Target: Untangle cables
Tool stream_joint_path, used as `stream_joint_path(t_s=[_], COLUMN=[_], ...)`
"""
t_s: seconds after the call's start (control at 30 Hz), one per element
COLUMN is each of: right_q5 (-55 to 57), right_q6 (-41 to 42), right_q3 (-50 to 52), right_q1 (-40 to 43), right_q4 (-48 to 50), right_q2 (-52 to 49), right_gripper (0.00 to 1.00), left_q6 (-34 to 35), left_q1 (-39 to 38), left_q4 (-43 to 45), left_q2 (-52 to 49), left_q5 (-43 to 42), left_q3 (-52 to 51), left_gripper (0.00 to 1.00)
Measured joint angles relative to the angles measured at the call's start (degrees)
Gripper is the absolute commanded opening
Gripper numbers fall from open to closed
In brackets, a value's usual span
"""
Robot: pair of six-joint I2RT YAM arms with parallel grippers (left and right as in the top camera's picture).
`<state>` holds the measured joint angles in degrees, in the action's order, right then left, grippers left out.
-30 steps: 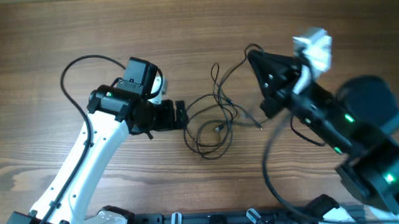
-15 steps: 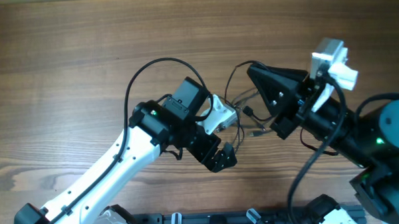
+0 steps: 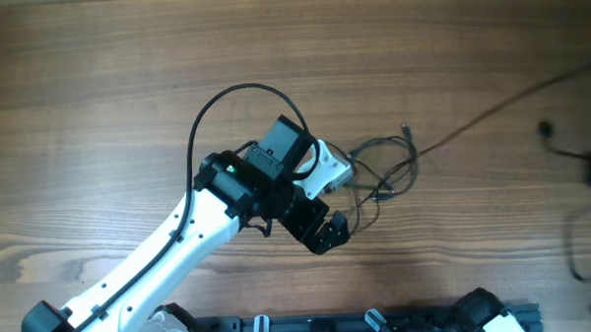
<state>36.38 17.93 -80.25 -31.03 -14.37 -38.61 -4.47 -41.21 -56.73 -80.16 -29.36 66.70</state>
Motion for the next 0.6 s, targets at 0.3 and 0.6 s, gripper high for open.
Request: stream_joint_path(t_s=[0.3,0.6], right_q5=[-30.32,-34.03], right_q6=[0.04,0.04], right_q3=[-7.76,-7.61], right_q1=[0.00,0.00], right_q4=[9.20,-2.51], right_q2=[1.40,-0.07], right_gripper=[0.04,0.04], left_q6=[0.09,0.50], left_q1=[0.00,-6.99], left_q4=[0.70,23.93], left_q2=[0.02,0.02], left_q5=[0.15,-3.37], left_q3=[0.00,-0.33], left_gripper=[1.00,0.97])
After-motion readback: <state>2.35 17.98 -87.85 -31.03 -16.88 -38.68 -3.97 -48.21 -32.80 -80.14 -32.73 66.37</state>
